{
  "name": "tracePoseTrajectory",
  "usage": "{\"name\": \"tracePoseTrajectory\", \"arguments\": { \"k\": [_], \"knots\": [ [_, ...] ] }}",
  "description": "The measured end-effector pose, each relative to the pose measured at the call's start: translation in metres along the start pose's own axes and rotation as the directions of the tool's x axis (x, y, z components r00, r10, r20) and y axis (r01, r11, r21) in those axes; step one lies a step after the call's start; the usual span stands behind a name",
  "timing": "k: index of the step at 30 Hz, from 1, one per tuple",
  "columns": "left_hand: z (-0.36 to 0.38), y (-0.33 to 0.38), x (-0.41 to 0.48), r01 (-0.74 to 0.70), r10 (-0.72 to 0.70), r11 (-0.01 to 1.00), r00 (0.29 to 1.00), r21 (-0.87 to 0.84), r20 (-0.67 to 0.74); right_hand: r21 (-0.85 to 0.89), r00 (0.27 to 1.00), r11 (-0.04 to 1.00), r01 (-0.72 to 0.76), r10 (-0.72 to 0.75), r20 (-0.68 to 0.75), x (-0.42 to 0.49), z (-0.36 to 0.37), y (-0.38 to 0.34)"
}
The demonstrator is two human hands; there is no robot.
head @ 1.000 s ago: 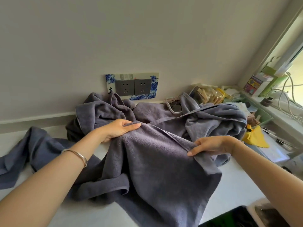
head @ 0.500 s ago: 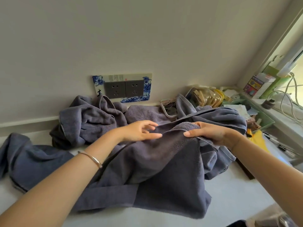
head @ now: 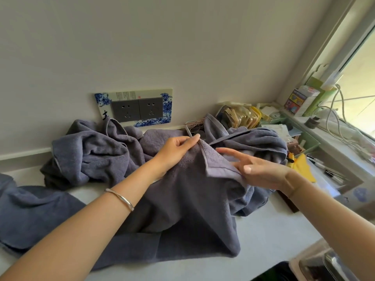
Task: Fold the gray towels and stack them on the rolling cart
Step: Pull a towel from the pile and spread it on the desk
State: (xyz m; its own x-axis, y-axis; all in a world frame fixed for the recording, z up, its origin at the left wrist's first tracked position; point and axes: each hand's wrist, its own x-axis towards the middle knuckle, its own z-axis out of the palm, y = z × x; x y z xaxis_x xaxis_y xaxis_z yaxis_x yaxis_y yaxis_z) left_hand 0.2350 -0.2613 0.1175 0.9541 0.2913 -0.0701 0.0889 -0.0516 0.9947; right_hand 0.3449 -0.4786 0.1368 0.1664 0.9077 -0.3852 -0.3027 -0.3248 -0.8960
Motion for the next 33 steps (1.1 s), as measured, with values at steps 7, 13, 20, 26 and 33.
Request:
{"name": "tracePoseTrajectory", "arguments": {
  "k": [7,13,20,26,33],
  "knots": [
    [0.006,0.009,0.008,0.068,-0.068,0.997,0.997,0.022,-0.035,-0.193,0.973,0.977,-0.085,0.04,-0.225,-0.01,0.0,0.004],
    [-0.001,0.016,0.021,0.137,-0.142,0.987,0.988,-0.079,-0.067,-0.542,0.959,0.821,-0.183,0.029,-0.28,-0.024,-0.001,0.008],
    [-0.009,0.013,0.027,0.165,-0.165,0.986,0.986,-0.014,0.009,-0.377,0.853,0.915,0.144,-0.308,-0.421,-0.037,-0.009,-0.009],
    [-0.017,0.031,0.042,0.167,-0.172,0.984,0.982,0.066,0.077,-0.22,0.879,0.968,0.118,-0.205,-0.431,-0.045,-0.034,-0.037],
    [-0.003,-0.038,0.076,0.011,0.134,0.861,0.96,0.508,-0.247,-0.745,0.567,0.393,-0.539,-0.486,-0.666,0.006,-0.098,0.006]
  ]
}}
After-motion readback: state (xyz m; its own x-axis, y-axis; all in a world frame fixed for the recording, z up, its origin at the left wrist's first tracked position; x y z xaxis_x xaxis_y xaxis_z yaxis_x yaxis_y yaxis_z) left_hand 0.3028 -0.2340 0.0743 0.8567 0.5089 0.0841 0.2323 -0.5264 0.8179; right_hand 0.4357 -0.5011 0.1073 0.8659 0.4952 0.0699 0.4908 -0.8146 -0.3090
